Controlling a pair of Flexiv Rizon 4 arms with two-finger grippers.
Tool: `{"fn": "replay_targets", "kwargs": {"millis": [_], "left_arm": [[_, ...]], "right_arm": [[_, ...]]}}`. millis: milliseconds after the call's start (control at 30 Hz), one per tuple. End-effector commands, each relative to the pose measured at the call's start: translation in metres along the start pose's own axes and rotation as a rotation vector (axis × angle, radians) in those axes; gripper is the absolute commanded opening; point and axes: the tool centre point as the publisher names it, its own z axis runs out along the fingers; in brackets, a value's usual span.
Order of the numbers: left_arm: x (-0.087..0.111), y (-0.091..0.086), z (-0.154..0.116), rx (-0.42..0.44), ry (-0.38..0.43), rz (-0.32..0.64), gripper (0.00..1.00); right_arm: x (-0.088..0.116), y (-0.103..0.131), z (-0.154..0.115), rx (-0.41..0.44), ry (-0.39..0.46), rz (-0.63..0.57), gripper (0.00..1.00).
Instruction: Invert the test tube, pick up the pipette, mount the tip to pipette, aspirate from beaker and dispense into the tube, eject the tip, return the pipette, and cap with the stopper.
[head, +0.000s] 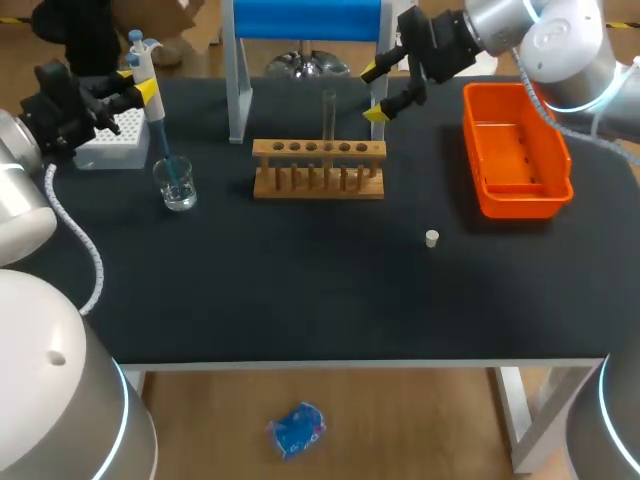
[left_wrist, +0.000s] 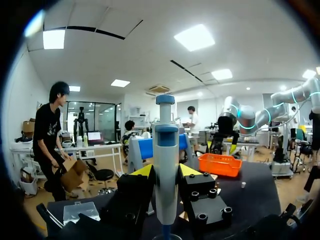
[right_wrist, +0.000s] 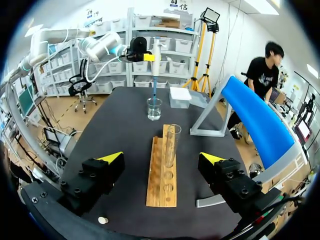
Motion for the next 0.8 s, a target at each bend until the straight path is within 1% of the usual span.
{"fn": "replay_targets", "kwargs": {"millis": [33,267,400,567,667,800], "left_arm": [[0.002,-0.001,-0.001,-0.005,-0.001,-0.005,0.0],[0.003,-0.001,-0.002,-0.005,0.0,-0.006,0.0],[0.003,-0.006,-0.003,-0.009,0.002,-0.008,0.0],[0.007,-0.025,-0.003,-0.017,0.006,0.0,0.0],[0.01,-0.04,-0.002,-0.02,0.009,-0.001,0.0],[0.016,-0.066,-0.001,-0.028,0.014,-0.001,0.0]], "right_arm": [[-0.001,0.0,0.0,0.001,0.001,0.0,1.0],[-0.001,0.0,0.0,0.001,0.001,0.0,1.0],[-0.001,0.0,0.0,0.001,0.001,0.0,1.0],[-0.001,0.0,0.0,0.001,0.001,0.0,1.0],[-0.001,0.0,0.0,0.001,0.001,0.0,1.0],[-0.001,0.0,0.0,0.001,0.001,0.0,1.0]]}}
